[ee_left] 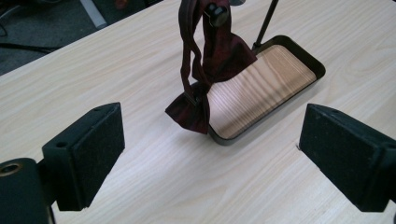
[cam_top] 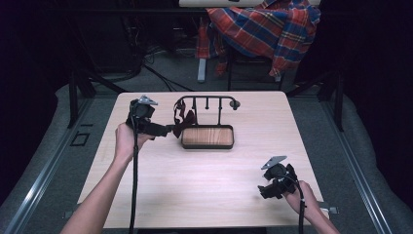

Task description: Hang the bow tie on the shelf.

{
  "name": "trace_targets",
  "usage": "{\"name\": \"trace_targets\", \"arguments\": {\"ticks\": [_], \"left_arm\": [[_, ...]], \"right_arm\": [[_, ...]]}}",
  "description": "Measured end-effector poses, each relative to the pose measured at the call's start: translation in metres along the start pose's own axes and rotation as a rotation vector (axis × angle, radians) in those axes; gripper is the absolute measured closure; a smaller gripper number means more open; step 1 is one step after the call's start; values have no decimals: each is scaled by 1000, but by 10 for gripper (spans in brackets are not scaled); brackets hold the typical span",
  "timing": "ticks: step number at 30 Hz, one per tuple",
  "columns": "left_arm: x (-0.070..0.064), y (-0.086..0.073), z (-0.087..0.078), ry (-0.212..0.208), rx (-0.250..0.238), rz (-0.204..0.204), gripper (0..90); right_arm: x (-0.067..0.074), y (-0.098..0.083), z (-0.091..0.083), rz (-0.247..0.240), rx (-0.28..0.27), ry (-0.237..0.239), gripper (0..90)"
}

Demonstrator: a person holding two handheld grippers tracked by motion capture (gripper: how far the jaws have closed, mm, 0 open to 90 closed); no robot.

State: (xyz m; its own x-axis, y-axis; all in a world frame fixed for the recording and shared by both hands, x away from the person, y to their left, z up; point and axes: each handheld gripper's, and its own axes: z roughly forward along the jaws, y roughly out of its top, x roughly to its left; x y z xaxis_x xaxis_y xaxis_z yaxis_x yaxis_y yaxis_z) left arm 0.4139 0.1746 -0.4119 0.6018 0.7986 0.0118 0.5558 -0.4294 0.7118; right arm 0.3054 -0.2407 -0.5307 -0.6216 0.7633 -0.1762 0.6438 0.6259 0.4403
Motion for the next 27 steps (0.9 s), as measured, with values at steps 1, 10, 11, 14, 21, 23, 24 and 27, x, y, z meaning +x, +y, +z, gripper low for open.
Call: {"name": "trace_targets", "arguments": {"ticks": [1,10,11,14,21,23,24,27], "left_arm": [[0,-2,-2,-2,-3,2,71],[-9,-32,-12,15,10,-11,38],[-10,-36,-12,18,11,-8,40],[-14,-46,-13,17,28,-1,49],[-21,-64,-18,1,60,5,44],[-23,-69,-19,-2,81,3,27],[-23,-72,-20,-3,89,5,18],[-26,-81,-21,-8,112,7,5]], "right_arm": [[0,0,0,0,-1,-2,152],[1,0,-2,-7,-7,-5,152],[1,0,-2,-8,-8,1,152],[1,0,-3,-10,-7,-3,152],[2,1,-3,-11,-4,-4,152],[2,1,-3,-17,-3,2,152],[2,1,-3,-18,-4,3,152],[2,1,-3,-18,1,-2,152]]}}
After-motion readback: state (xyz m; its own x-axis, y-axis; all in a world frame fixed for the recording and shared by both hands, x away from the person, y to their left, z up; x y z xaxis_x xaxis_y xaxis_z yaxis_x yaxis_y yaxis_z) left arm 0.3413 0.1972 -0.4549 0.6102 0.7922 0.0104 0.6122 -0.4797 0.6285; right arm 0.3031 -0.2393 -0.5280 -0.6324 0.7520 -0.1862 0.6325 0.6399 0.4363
